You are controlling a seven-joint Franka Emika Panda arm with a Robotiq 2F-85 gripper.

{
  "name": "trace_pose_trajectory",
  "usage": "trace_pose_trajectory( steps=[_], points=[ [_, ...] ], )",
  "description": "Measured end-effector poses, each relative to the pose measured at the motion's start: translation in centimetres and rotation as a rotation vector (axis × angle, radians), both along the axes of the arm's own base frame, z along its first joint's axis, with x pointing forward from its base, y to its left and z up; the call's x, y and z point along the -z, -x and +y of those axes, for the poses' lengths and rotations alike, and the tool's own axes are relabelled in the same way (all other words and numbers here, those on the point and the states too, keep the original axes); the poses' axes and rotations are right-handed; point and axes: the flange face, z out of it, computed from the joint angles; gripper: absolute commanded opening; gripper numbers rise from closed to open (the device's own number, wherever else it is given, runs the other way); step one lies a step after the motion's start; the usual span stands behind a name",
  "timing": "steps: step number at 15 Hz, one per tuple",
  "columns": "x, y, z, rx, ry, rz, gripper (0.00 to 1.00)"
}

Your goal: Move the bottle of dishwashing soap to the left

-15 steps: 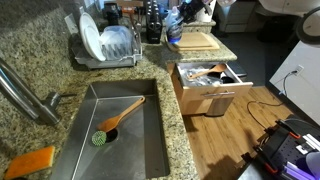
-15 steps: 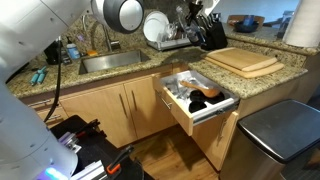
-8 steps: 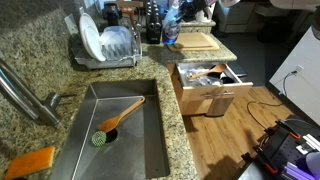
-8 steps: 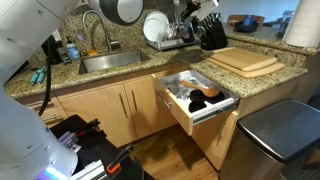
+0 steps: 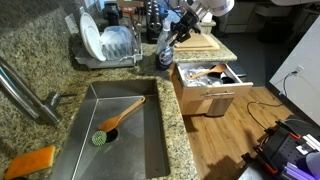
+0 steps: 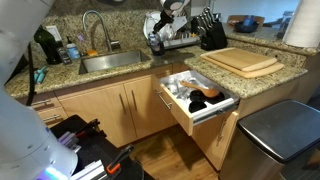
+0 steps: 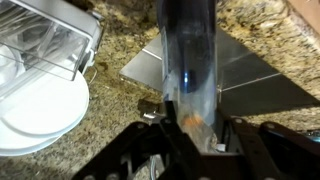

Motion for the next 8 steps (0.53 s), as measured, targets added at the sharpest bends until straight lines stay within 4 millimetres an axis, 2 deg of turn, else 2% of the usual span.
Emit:
trace_pose_trajectory(
  steps=[2,4,8],
  points=[
    [-1.7,1.7,-1.2,0.017,0.095,0.022,0.14],
    [-3.0,4.1,-1.7,-0.006,0.114,0.062,0.14],
    [-4.5,9.4,1.2,-0.096,0.042,0.116,0.14]
  ],
)
